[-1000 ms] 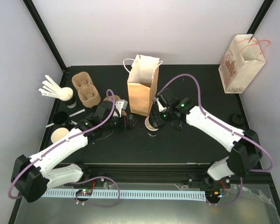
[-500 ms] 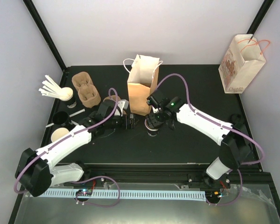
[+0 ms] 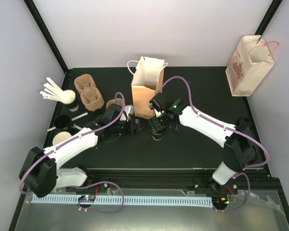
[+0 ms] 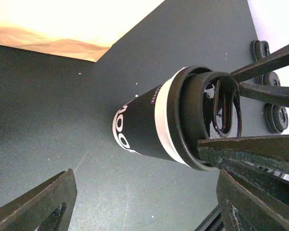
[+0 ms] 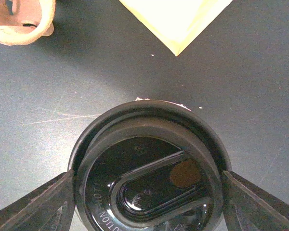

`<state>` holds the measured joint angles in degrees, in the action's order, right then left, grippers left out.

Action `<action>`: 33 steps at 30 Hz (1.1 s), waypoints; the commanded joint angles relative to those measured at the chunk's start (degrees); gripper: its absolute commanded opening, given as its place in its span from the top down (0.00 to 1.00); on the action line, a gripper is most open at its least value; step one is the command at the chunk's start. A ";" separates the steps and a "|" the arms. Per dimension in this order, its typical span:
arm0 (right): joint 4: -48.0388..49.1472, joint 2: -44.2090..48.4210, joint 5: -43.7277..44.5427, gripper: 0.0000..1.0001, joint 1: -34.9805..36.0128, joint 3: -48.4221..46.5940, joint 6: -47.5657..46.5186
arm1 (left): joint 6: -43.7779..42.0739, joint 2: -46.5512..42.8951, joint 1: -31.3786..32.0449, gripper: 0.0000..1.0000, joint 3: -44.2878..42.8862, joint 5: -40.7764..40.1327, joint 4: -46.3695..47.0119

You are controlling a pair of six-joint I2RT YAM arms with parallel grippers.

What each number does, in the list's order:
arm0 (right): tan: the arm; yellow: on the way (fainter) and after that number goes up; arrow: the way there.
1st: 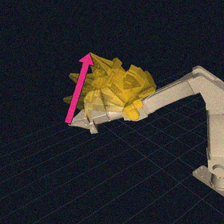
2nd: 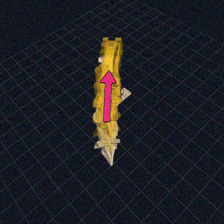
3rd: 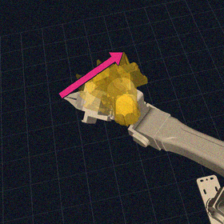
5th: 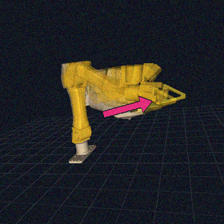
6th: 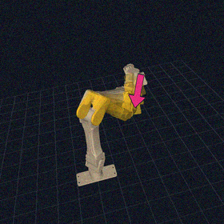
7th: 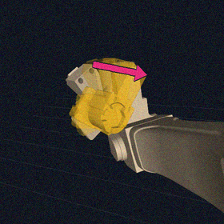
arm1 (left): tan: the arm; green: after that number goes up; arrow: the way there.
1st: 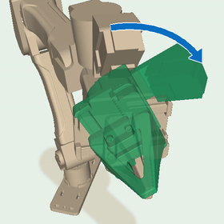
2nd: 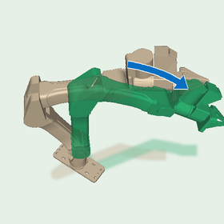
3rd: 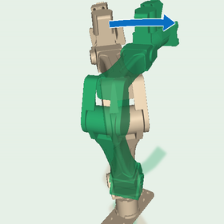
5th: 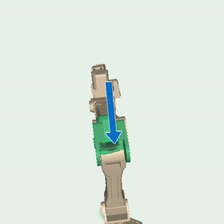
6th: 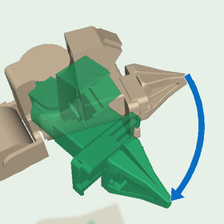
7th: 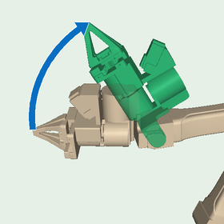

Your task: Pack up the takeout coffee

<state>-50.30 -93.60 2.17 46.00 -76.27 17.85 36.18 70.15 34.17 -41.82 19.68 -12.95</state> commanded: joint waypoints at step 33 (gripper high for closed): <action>-1.71 -4.98 1.55 0.15 1.48 4.02 -1.04 | 3.02 12.99 -2.09 0.36 -1.85 8.31 11.98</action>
<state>-50.02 -95.59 3.03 46.98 -76.64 16.71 38.68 81.82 32.58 -41.85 25.85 -4.16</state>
